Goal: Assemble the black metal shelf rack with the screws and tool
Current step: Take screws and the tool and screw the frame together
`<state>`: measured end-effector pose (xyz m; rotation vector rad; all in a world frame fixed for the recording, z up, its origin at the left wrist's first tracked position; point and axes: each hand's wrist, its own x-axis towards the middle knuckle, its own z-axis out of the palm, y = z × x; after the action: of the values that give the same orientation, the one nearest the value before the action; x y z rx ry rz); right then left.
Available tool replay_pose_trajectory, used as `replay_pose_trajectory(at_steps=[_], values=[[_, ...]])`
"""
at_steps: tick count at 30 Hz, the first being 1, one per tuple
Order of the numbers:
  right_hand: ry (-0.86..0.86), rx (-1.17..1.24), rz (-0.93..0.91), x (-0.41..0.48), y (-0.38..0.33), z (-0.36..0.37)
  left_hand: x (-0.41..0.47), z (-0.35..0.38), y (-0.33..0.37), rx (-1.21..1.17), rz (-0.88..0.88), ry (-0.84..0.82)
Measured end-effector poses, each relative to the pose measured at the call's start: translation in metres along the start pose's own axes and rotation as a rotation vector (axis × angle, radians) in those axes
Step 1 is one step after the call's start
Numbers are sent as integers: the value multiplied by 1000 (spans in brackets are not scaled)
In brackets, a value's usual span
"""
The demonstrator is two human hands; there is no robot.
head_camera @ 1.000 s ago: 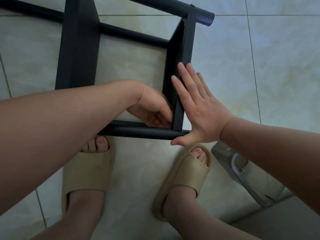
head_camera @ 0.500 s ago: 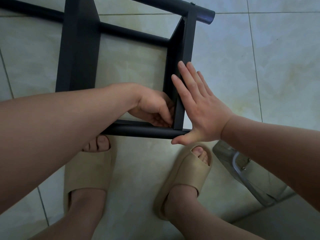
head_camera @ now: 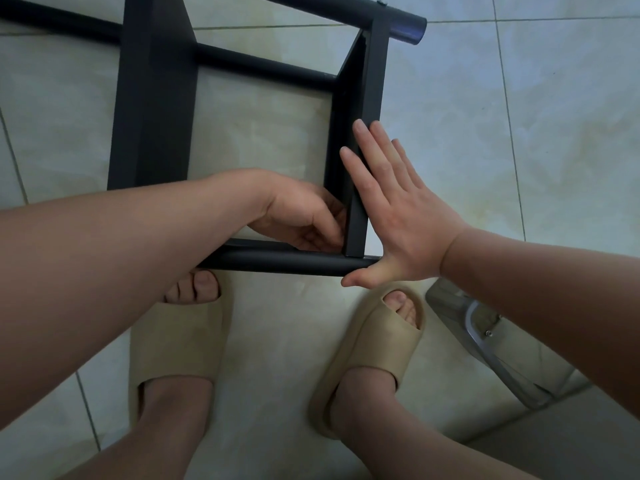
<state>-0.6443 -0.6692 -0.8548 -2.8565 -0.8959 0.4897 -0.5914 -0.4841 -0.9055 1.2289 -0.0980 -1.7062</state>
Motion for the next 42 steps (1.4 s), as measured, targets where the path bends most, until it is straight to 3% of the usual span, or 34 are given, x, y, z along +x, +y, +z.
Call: replay_pose_trajectory(at_steps=[9,14,42], values=[[9,4,-3,1,0,0,3,-1,26,200,-168,80],[9,6,-4,1,0,1,3,0,23,167,-210,59],[12,3,-8,1,1,2,3,-1,19,101,-136,14]])
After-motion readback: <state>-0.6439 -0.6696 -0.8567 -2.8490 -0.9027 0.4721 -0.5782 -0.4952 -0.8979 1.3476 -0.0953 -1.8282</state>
